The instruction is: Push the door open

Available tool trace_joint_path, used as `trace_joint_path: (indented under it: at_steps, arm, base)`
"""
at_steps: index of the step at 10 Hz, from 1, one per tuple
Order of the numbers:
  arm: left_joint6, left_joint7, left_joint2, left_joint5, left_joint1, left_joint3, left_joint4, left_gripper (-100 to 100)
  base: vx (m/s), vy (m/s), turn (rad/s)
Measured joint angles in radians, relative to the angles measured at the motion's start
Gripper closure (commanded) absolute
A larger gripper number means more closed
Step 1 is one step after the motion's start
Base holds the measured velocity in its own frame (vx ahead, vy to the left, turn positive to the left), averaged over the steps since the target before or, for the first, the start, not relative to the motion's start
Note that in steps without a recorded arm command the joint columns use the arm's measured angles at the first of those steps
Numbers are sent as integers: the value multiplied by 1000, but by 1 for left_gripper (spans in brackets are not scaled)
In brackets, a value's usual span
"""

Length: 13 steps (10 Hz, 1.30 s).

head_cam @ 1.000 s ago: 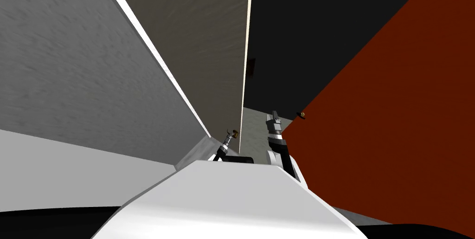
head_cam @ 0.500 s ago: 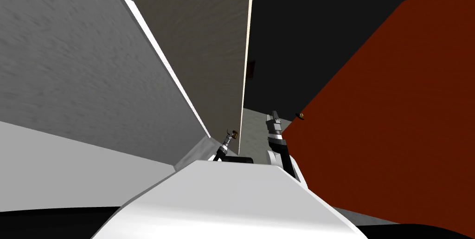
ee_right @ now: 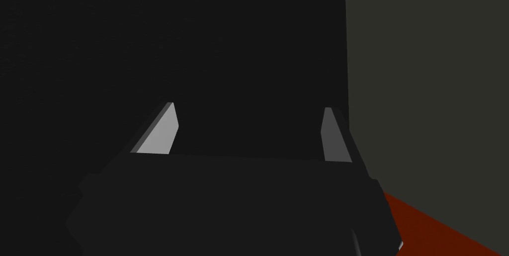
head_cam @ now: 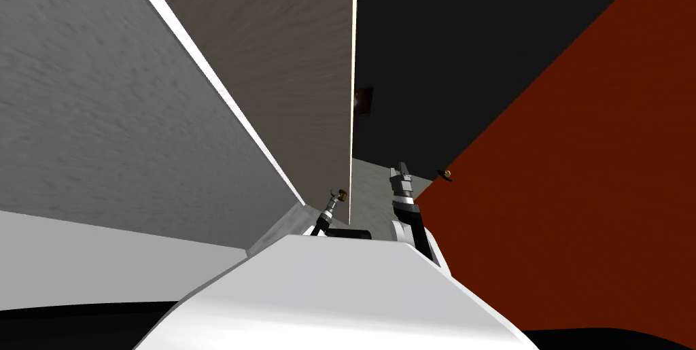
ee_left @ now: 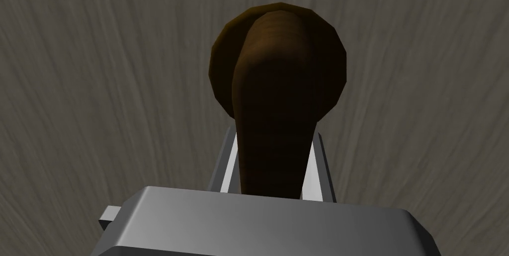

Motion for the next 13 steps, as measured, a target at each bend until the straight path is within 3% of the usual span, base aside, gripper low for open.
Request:
trace_joint_path:
  at_steps: [3, 5, 6, 7, 8, 13]
  arm:
    - [-1, -10, -2, 10, -2, 34, 5, 100]
    - [16, -16, -2, 16, -5, 54, -6, 100]
    - [7, -21, -12, 21, -27, 68, 27, 100]
    - [-3, -25, -13, 25, -28, 83, 39, 100]
    - [7, -33, -16, 29, -21, 96, 27, 100]
    - [16, -50, -27, 52, -48, 169, 52, 100]
  base:
    - [127, -103, 36]
    - [83, -90, 43]
    - [123, -116, 81]
    - [124, -134, 94]
    - [122, -120, 43]
    - [137, -126, 66]
